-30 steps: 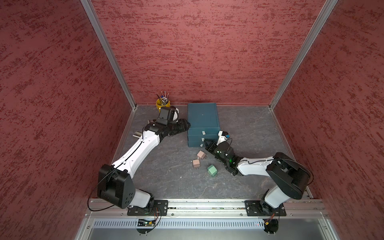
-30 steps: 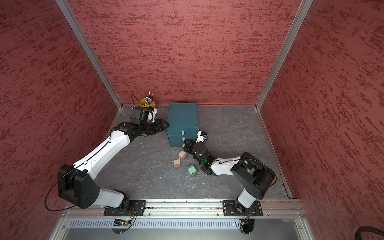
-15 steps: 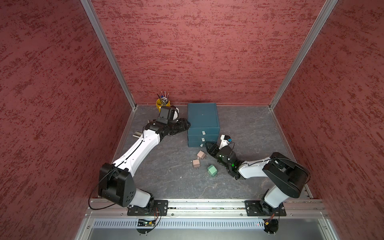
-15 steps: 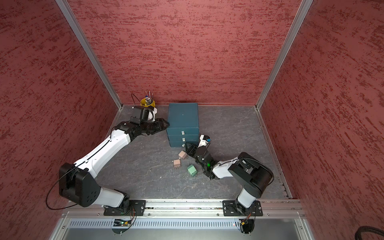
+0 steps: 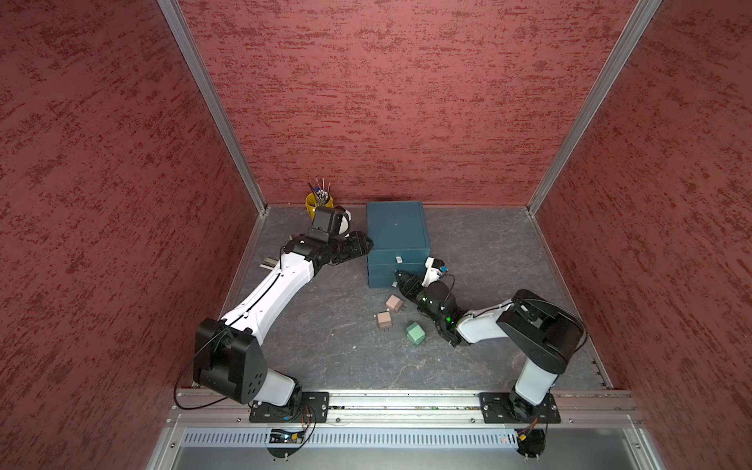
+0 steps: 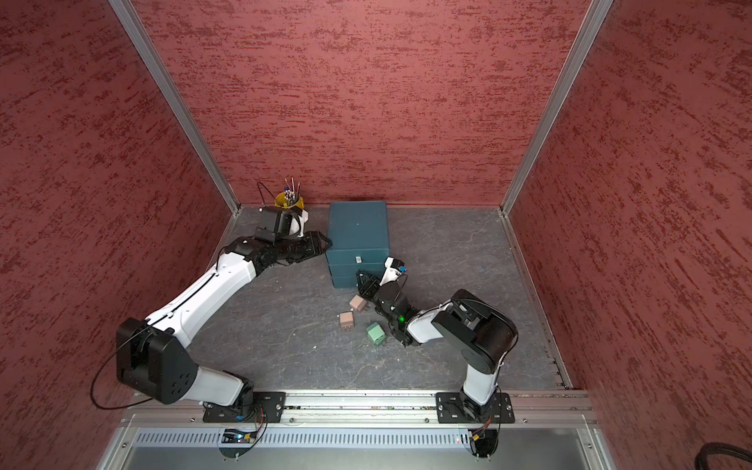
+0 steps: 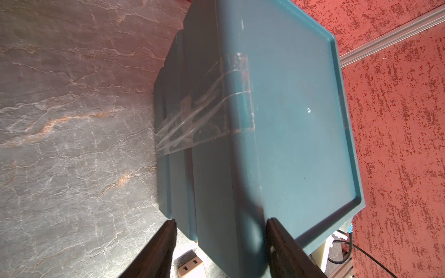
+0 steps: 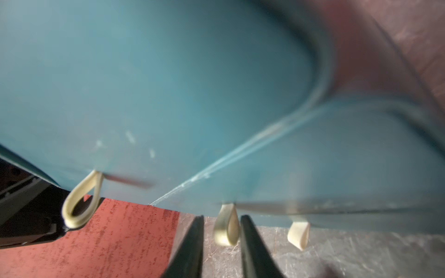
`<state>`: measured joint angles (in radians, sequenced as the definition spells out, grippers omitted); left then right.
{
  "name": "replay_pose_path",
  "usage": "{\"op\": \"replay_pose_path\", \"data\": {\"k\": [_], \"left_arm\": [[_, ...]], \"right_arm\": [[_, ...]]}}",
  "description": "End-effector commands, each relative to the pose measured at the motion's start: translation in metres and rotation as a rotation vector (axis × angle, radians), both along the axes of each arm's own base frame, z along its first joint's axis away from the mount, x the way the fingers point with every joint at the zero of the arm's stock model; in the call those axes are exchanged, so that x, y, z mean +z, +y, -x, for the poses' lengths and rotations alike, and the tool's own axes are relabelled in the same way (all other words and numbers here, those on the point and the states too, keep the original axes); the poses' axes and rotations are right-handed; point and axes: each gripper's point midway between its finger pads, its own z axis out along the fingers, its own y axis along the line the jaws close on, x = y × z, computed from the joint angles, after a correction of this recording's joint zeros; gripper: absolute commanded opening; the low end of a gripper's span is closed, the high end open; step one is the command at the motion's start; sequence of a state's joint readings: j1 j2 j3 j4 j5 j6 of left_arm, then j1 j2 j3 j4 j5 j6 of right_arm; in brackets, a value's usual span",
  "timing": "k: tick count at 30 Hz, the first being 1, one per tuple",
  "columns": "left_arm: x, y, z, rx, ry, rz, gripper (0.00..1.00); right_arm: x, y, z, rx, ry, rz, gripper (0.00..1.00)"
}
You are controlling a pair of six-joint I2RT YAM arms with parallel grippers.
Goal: Place the plugs into the drawer by color
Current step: Open the drawer in the storage box.
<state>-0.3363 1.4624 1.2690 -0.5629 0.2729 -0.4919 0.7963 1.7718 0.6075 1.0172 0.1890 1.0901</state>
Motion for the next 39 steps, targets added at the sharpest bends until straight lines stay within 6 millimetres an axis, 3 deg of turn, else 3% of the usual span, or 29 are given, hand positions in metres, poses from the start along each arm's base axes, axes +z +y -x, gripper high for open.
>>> {"op": "replay_pose_path", "data": {"k": [1,3,9,19,23,28,34,39], "left_arm": [[-0.007,0.008,-0.001,0.004,0.02,-0.04,0.62],[-0.008,0.008,-0.001,0.003,0.021,-0.04,0.62],[-0.011,0.008,-0.003,0.004,0.022,-0.038,0.63],[-0.01,0.008,-0.007,0.031,0.022,-0.02,0.62],[-0.009,0.01,-0.006,0.041,0.022,-0.021,0.62],[-0.009,0.012,-0.002,0.043,0.022,-0.017,0.63],[-0.014,0.013,0.0,0.043,0.032,-0.024,0.63],[-0.013,0.013,-0.002,0.047,0.03,-0.025,0.63]], "right_arm": [[0.008,0.004,-0.008,-0.014,-0.012,-0.021,0.11],[0.004,0.005,-0.007,-0.011,-0.001,-0.03,0.01],[0.003,0.002,0.012,0.006,0.005,0.006,0.0],[0.002,-0.01,0.076,0.056,0.034,0.133,0.0],[0.008,-0.004,0.101,0.118,0.034,0.189,0.0],[-0.003,-0.001,0.131,0.175,0.065,0.209,0.0],[-0.014,-0.008,0.14,0.167,0.099,0.246,0.0],[-0.01,0.001,0.138,0.184,0.104,0.286,0.0]]}}
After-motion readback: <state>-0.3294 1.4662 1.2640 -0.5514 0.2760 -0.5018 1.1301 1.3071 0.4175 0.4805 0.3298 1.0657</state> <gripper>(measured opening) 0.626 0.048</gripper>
